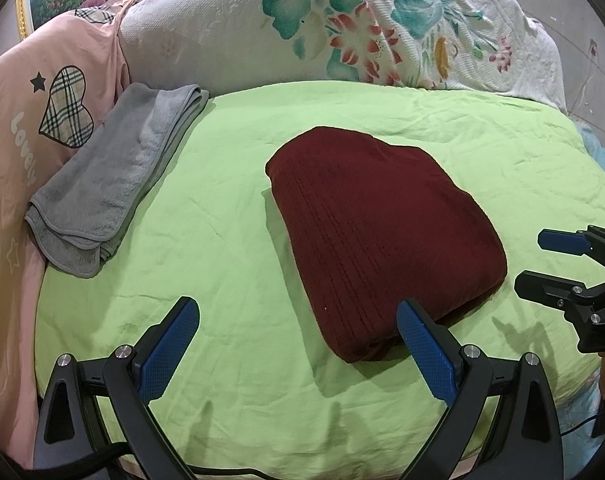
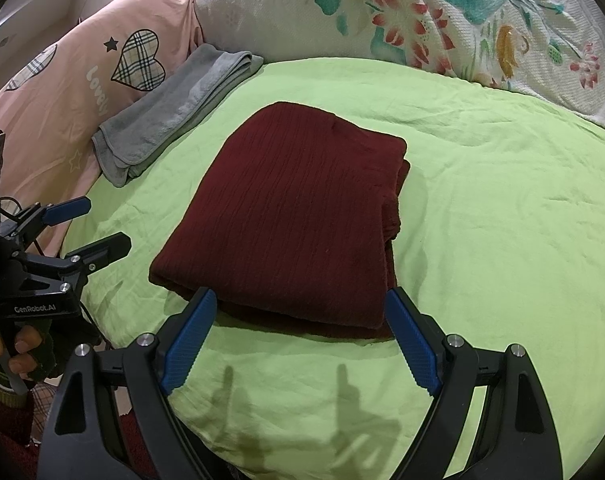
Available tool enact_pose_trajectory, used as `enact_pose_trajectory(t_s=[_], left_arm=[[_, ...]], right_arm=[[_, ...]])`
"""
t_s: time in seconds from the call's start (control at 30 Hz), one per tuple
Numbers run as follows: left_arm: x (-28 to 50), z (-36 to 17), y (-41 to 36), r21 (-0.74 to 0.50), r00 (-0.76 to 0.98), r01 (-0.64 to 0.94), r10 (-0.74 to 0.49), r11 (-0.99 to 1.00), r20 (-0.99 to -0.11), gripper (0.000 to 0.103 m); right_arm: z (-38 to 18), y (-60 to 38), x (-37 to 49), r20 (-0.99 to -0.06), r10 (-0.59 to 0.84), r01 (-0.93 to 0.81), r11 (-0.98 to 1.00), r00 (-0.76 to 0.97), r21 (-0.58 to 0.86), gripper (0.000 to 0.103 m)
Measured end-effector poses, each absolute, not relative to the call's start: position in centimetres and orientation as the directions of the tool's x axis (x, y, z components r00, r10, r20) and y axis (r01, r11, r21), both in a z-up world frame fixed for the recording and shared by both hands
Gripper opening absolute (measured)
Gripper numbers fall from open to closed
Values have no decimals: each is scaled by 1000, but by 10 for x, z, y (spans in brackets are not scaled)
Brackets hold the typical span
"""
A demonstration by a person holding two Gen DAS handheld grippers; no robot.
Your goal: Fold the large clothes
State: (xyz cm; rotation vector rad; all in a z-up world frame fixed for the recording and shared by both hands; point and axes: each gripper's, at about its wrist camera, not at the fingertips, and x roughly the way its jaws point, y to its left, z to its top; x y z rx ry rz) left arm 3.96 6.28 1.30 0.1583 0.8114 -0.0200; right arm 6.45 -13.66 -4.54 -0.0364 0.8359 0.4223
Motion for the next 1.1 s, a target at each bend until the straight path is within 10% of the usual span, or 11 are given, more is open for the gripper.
enact_pose_trajectory(t_s=[1.1], left_arm=[[62,11,59,126,674,85,36,988,-738,99]], right_arm=[[-49,-136,78,-727,348,-357,922,592,150,86]])
